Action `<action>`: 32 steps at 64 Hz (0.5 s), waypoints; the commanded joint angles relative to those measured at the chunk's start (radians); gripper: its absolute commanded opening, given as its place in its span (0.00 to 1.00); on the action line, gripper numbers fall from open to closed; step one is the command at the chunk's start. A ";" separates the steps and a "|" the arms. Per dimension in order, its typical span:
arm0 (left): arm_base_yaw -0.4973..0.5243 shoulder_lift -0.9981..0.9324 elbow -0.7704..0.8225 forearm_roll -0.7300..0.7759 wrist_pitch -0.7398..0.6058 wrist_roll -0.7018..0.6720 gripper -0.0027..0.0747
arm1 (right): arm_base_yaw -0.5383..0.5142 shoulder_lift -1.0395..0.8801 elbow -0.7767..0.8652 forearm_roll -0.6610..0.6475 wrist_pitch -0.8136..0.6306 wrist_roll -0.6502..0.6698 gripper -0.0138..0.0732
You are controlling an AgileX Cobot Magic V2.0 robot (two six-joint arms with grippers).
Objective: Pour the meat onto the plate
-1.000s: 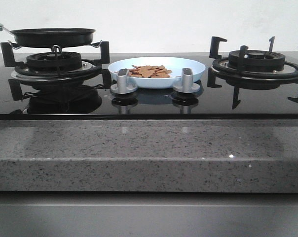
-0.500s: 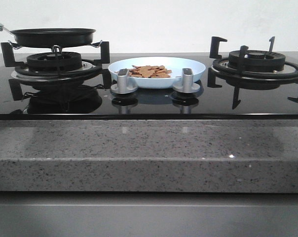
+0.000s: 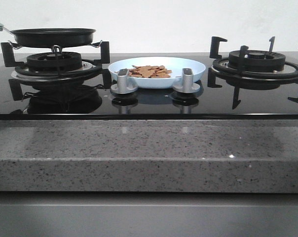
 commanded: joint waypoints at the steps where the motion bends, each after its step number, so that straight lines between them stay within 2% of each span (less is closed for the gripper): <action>1: -0.006 -0.003 -0.028 -0.020 -0.070 -0.007 0.01 | -0.001 0.003 -0.027 -0.003 -0.081 -0.013 0.09; 28: -0.006 -0.005 -0.025 -0.013 -0.086 -0.007 0.01 | -0.001 0.003 -0.027 -0.003 -0.081 -0.013 0.09; 32: -0.006 -0.007 -0.025 0.069 -0.089 -0.092 0.01 | -0.001 0.003 -0.027 -0.003 -0.081 -0.013 0.09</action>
